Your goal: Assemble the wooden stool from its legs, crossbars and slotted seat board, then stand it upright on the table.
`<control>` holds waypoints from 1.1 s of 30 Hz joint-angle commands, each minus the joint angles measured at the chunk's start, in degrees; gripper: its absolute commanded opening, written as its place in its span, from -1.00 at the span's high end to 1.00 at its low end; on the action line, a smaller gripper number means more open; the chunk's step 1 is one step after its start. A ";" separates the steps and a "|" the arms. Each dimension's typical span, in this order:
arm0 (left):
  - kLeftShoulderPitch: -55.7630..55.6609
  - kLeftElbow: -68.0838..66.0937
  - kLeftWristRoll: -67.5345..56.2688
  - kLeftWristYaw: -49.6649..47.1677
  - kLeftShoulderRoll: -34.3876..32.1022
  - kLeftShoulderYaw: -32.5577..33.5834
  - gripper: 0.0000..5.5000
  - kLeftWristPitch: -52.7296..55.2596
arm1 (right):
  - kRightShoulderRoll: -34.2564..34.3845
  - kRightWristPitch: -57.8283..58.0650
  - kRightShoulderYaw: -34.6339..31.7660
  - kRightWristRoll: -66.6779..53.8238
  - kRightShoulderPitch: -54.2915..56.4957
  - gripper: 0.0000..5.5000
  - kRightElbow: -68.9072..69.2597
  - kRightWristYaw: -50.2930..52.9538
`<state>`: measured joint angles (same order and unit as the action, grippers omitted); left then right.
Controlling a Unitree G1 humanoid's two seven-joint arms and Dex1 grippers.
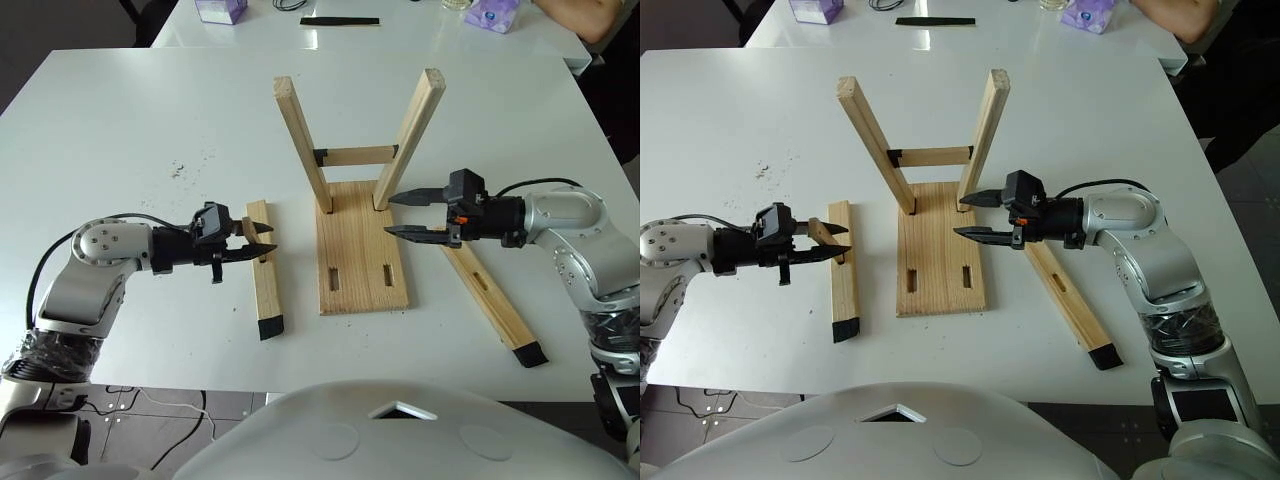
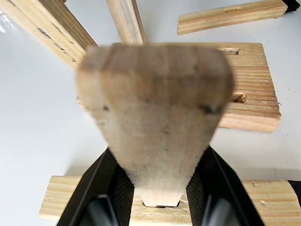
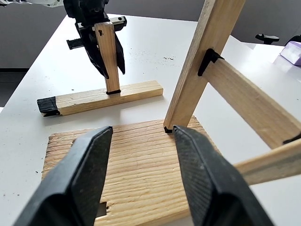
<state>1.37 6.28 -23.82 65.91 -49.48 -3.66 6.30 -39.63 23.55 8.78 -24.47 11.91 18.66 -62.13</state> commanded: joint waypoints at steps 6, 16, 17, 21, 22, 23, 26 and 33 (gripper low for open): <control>10.00 -8.31 4.05 -3.03 3.36 -3.12 0.52 -0.34 | -0.40 -0.59 0.33 0.87 0.42 0.14 -0.49 -0.33; 8.62 -16.58 8.18 -8.52 5.69 -3.65 0.16 -3.52 | -0.88 -0.74 0.53 1.42 -0.53 0.14 -0.14 -0.27; 8.48 -17.89 8.46 -9.72 6.65 -3.19 0.10 -4.72 | -1.04 -0.87 0.45 1.52 -0.67 0.14 -0.34 -0.35; 7.69 -16.87 5.12 -11.54 9.22 -0.41 0.00 -6.20 | -1.46 -0.93 -0.15 1.31 -0.78 0.14 -0.69 -0.41; 7.99 -14.55 2.65 -11.01 9.35 0.78 0.00 -5.32 | -1.51 -0.90 -0.17 1.22 -0.71 0.14 -0.69 -0.43; 8.32 -12.30 0.50 -10.71 9.40 1.95 0.00 -4.28 | -1.53 -0.93 -0.13 1.23 -0.61 0.14 -0.76 -0.45; 9.17 -5.91 -4.18 -9.78 8.67 5.11 0.00 -0.74 | -1.47 -1.03 -0.15 1.42 -0.55 0.14 -1.05 -0.18; 10.29 7.88 -12.09 -11.10 6.62 13.55 0.00 8.02 | -0.62 -0.44 -2.07 -1.17 -2.02 0.14 0.63 0.75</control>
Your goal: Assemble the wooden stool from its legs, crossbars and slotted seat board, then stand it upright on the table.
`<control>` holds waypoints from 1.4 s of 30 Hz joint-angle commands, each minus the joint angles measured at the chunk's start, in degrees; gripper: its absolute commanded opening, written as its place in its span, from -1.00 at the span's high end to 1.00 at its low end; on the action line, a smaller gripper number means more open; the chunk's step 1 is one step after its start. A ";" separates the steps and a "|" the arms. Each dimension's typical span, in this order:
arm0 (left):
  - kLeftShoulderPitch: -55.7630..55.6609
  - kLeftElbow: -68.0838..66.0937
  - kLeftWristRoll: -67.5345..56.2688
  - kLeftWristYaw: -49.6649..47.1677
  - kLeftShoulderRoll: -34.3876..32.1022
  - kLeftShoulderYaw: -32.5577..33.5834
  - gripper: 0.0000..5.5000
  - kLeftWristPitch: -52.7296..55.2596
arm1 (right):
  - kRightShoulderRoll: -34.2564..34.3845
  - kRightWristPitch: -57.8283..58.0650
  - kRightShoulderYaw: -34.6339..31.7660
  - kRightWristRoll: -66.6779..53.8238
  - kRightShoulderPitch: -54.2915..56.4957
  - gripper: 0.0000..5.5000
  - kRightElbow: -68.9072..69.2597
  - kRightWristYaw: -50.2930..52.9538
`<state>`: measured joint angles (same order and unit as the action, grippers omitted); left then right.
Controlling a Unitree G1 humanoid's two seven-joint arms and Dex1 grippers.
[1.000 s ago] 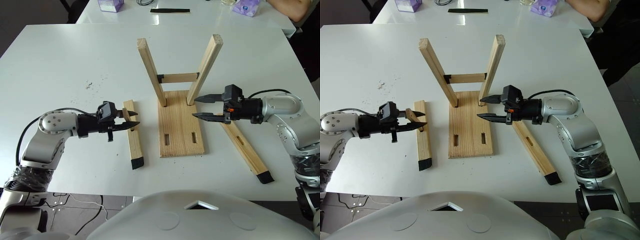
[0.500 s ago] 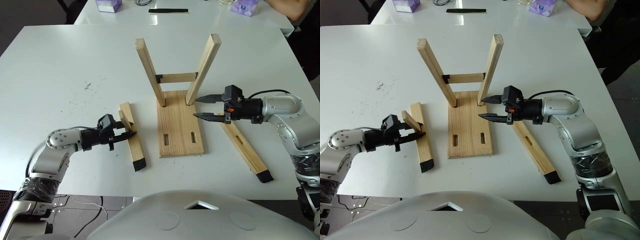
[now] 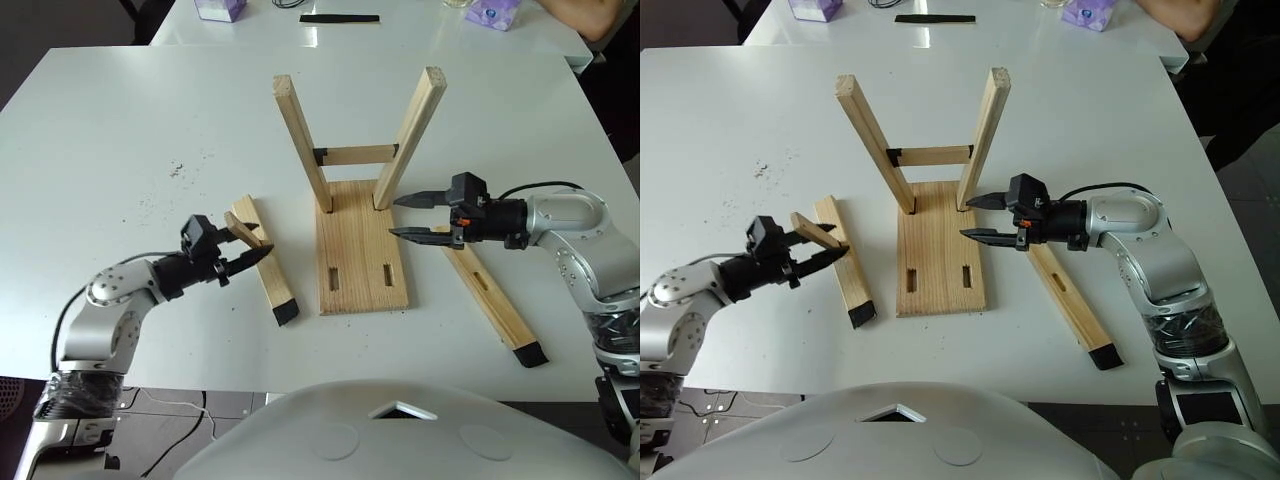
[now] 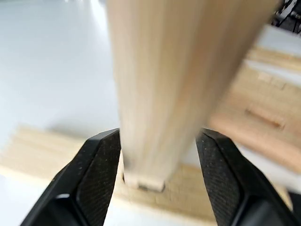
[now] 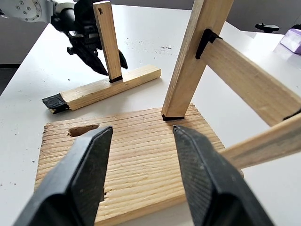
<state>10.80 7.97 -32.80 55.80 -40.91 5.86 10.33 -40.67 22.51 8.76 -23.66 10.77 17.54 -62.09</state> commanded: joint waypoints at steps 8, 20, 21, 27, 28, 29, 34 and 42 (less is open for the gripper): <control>-1.53 17.74 -15.13 -5.18 -2.40 14.05 0.00 12.38 | 0.27 0.62 -3.28 -3.13 -1.78 0.14 2.12 1.35; -12.25 17.50 -22.24 -13.95 0.34 13.48 0.00 19.26 | 2.16 2.84 -3.86 -6.57 -0.47 0.14 3.14 2.62; -11.77 16.04 -20.31 -14.01 1.34 11.53 0.00 18.96 | 2.37 2.78 -3.64 -6.33 -0.78 0.14 3.16 2.91; -3.52 8.75 -7.33 -11.33 6.24 -1.66 0.00 14.14 | 3.03 1.37 -0.61 -3.04 -1.90 0.14 2.18 3.73; -4.16 8.80 -8.31 -11.63 6.49 -0.66 0.00 14.17 | 3.15 1.49 -0.78 -3.21 -2.00 0.14 2.18 3.86; -5.06 9.41 -9.70 -12.02 6.49 0.61 0.00 14.45 | 3.22 1.64 -1.03 -3.49 -2.08 0.14 2.30 3.92; -15.93 18.20 -25.28 -18.51 2.30 13.69 0.00 19.10 | 3.07 1.78 -1.89 -4.13 -2.39 0.14 2.55 3.76; -12.82 38.41 -32.08 -21.38 -3.73 8.87 0.00 26.41 | 3.81 2.08 -2.86 -4.49 -3.14 0.14 3.13 4.68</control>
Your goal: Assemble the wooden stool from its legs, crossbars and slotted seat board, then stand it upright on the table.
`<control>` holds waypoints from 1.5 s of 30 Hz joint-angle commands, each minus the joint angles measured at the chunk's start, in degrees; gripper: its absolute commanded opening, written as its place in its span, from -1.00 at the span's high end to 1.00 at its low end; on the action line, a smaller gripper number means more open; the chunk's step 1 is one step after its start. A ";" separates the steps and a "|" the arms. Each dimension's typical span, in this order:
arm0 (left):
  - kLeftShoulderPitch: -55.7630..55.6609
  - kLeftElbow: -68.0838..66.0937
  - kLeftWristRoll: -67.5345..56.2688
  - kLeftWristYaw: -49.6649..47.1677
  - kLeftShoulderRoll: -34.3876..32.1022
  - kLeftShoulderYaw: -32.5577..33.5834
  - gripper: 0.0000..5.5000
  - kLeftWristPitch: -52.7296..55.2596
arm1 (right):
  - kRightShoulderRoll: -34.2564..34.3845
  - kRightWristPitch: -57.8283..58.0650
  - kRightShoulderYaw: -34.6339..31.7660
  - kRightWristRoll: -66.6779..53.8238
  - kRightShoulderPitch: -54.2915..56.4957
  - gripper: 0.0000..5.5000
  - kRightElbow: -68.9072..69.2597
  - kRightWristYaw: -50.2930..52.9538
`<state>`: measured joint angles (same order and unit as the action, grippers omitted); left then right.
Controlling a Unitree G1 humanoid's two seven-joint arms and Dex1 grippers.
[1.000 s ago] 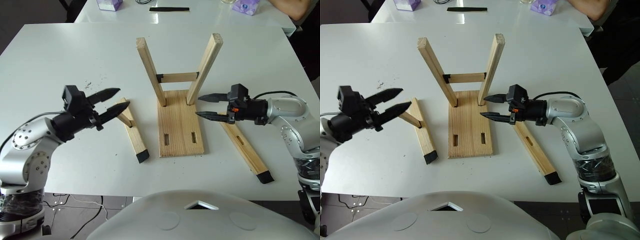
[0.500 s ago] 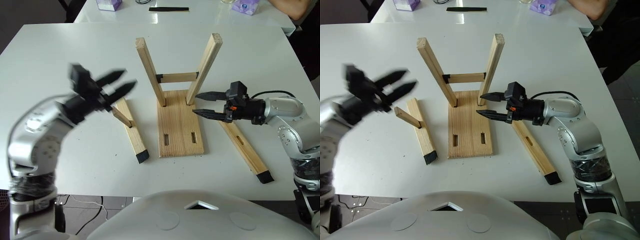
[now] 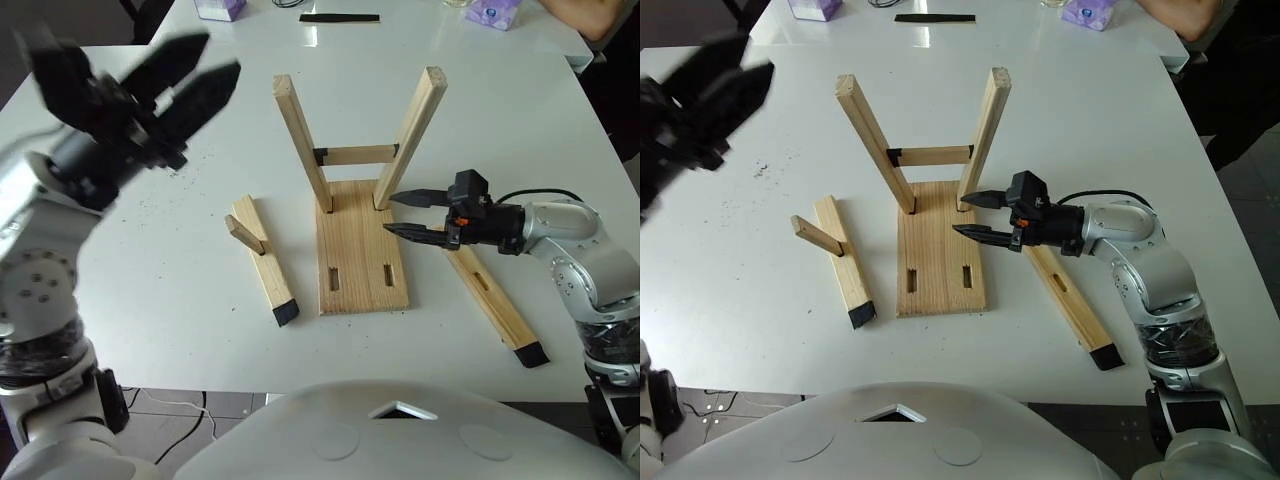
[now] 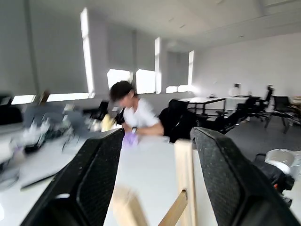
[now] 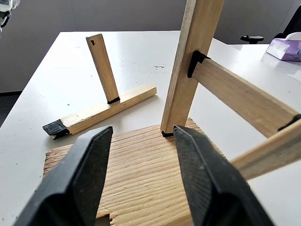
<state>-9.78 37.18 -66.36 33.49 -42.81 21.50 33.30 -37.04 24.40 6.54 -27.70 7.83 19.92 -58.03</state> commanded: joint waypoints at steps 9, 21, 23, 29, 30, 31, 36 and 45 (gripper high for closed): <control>36.84 3.42 24.17 6.98 0.43 -22.05 0.00 -3.33 | 0.02 -0.47 -1.30 0.25 -3.02 0.14 1.78 2.23; 41.61 -10.10 46.02 14.46 -11.75 -18.45 0.00 -13.47 | 1.06 0.94 -1.81 -2.01 -3.62 0.14 5.75 4.77; 41.98 -10.08 45.68 16.74 -13.64 -14.50 0.00 -14.05 | 0.95 0.76 -1.79 -1.73 -4.02 0.14 5.68 5.06; 38.94 -9.51 43.85 19.84 -15.31 -5.96 0.00 -12.56 | 0.65 -0.18 -1.21 0.19 -4.76 0.14 4.90 5.35; 38.26 -9.06 42.93 19.90 -15.12 -4.52 0.00 -11.84 | 0.66 -0.20 -1.35 0.16 -4.84 0.14 4.86 5.30; 37.52 -8.57 41.59 20.04 -14.81 -2.98 0.00 -10.90 | 0.62 -0.23 -1.51 0.15 -4.89 0.14 4.79 5.22; 35.14 -13.04 43.51 19.79 -13.95 -2.29 0.00 -11.56 | 0.47 -0.42 -1.38 0.44 -4.44 0.14 4.19 4.83; 27.24 -26.70 50.22 19.92 -9.48 -8.81 -0.32 -22.08 | 0.38 -1.35 -0.56 1.72 -2.79 0.14 2.19 3.63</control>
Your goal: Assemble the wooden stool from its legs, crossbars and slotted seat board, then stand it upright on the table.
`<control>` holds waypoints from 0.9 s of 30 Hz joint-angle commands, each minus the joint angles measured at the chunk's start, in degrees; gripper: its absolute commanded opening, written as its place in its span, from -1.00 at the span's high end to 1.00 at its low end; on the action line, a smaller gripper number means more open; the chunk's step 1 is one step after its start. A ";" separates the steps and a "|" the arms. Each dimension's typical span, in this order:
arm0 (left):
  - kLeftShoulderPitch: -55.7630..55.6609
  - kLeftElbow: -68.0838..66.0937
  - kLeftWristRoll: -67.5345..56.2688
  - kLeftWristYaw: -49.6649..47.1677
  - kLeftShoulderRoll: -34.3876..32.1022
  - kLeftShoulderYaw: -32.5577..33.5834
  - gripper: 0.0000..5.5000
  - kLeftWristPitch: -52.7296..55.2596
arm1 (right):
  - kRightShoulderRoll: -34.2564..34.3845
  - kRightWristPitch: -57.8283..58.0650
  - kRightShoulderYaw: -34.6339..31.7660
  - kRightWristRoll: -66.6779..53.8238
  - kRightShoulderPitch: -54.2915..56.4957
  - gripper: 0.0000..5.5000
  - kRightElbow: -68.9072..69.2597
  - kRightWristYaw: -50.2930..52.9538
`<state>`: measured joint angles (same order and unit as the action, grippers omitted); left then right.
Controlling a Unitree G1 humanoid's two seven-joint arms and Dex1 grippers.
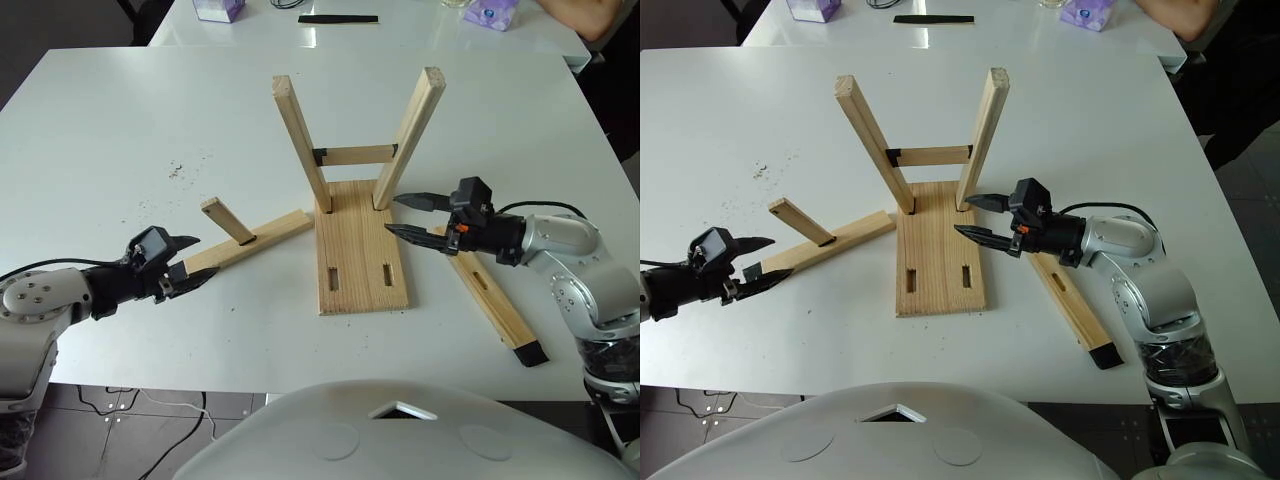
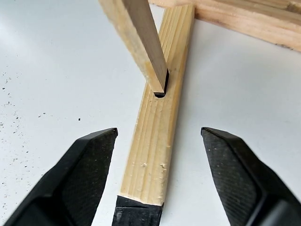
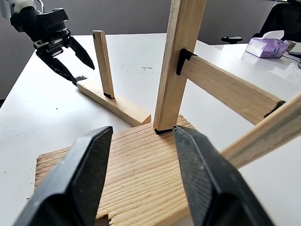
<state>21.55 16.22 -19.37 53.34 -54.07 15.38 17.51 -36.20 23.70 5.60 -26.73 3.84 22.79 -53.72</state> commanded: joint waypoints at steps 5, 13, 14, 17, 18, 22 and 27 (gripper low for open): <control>-9.27 -13.42 1.74 6.09 3.22 -5.62 -0.32 -11.03 | -0.66 -1.30 1.24 1.47 3.47 0.14 -3.29 -2.09; -11.80 -22.80 5.04 14.36 1.66 -11.29 -0.32 -12.83 | -0.71 -1.93 2.00 2.23 5.39 0.14 -5.41 -4.06; -12.61 -24.16 5.83 14.13 1.97 -11.95 -0.32 -13.42 | -0.60 -1.96 2.11 2.35 5.71 0.14 -5.63 -4.30; -14.98 -27.58 6.93 12.99 3.63 -12.68 -0.32 -15.34 | -0.29 -1.96 2.45 2.68 6.52 0.14 -5.98 -4.71; -15.92 -28.81 7.30 11.72 4.40 -12.54 -0.27 -15.68 | -0.25 -2.04 2.58 2.82 6.69 0.14 -6.12 -4.81; -16.80 -30.31 7.69 10.51 5.60 -12.69 -0.08 -17.57 | -0.34 -2.49 2.89 3.45 6.89 0.14 -6.54 -5.01; -16.33 -30.41 6.58 11.33 6.76 -12.68 0.18 -19.33 | -0.23 -2.87 2.94 3.81 7.12 0.14 -6.88 -4.94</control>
<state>4.87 -13.49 -13.49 64.71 -48.20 3.46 -1.70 -36.29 21.52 8.66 -23.62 10.02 15.98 -58.53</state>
